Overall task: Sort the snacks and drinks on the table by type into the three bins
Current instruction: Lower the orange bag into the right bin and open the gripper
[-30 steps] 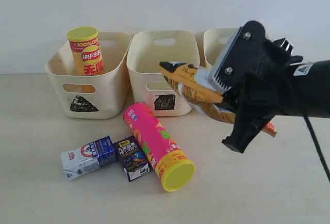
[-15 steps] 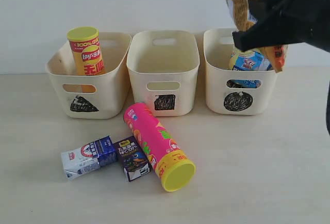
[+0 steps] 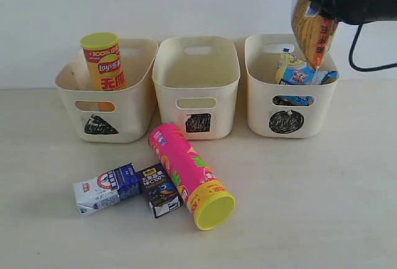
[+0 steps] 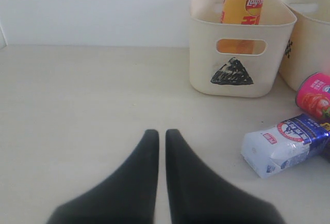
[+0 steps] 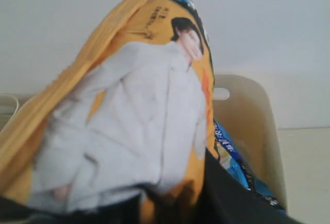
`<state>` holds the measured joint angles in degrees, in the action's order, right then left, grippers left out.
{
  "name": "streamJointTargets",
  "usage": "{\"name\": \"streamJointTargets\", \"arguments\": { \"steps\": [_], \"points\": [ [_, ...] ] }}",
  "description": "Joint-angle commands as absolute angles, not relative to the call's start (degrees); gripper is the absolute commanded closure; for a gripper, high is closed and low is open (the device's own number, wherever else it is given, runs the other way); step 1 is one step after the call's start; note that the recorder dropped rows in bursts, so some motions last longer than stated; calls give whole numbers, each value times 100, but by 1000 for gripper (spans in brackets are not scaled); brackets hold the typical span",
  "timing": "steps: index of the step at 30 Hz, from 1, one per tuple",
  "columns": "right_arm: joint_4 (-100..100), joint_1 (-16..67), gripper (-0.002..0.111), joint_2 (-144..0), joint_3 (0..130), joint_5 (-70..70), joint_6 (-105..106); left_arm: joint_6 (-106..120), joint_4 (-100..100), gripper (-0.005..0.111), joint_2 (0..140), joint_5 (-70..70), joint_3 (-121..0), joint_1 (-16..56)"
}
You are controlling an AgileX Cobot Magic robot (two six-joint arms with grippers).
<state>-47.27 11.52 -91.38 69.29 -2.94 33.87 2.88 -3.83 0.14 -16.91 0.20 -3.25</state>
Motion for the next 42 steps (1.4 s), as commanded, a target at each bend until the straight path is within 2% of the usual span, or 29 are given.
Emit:
{"name": "streamJointTargets", "arguments": {
  "steps": [1,10,17,19,20,21,22,24,26,28,38,42],
  "points": [
    [-4725,901,106,-9977,7999,-1023,3286,263,-398,103,0,-1635,0,-323],
    [-4814,856,106,-11496,9398,-1305,2586,263,-398,103,0,-1635,0,-323],
    [-4906,856,104,-11894,9606,-1273,2544,263,-398,103,0,-1635,0,-323],
    [-4906,856,87,-11948,9606,-1289,2544,263,-398,103,0,-1635,0,-323],
    [-4895,856,64,-11962,9606,-1329,2556,263,-398,103,0,-1635,0,-323],
    [-4884,856,48,-11962,9606,-1343,2625,263,-398,103,0,-1635,0,-323],
    [-4855,856,39,-11962,9606,-1343,2635,263,-398,103,0,-1635,0,-323],
    [-4767,856,35,-11937,9606,-1343,2673,263,-398,103,0,-1635,0,-323],
    [-4701,856,38,-11892,9606,-1343,2752,263,-398,103,0,-1635,0,-323],
    [-4578,856,46,-11819,9606,-1343,2804,263,-398,103,0,-1635,0,-323],
    [-3263,856,108,-11216,9606,-2137,2804,263,-398,103,0,-1635,0,-323],
    [-2806,856,108,-10908,9606,-2864,2804,263,-398,103,0,-1635,0,-323]
  ]
}}
